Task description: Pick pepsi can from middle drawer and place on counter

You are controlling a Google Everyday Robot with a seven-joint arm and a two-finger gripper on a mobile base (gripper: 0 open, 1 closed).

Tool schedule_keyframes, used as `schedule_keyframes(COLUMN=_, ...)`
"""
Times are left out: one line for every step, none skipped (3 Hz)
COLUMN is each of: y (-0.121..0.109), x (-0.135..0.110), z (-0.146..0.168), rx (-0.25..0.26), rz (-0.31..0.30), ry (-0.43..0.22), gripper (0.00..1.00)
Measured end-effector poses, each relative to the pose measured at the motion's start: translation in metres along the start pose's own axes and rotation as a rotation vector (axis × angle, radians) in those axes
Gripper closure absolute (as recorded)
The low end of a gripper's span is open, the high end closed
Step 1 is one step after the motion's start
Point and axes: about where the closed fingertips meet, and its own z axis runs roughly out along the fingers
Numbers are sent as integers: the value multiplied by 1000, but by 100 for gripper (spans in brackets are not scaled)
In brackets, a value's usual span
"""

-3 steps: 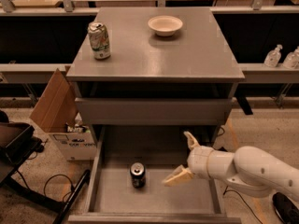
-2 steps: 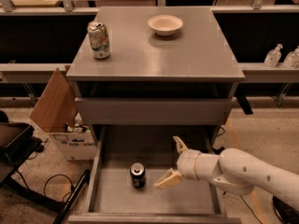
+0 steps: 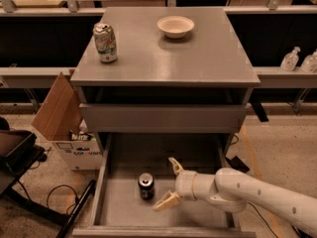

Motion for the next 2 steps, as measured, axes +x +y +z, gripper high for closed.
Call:
schedule_keyframes(y=13, x=18, z=28, rx=-50, rz=8, ry=-30, gripper=0)
schedule_keyframes(y=11, x=30, z=56, rx=-79, rz=15, ry=-59, gripper=0)
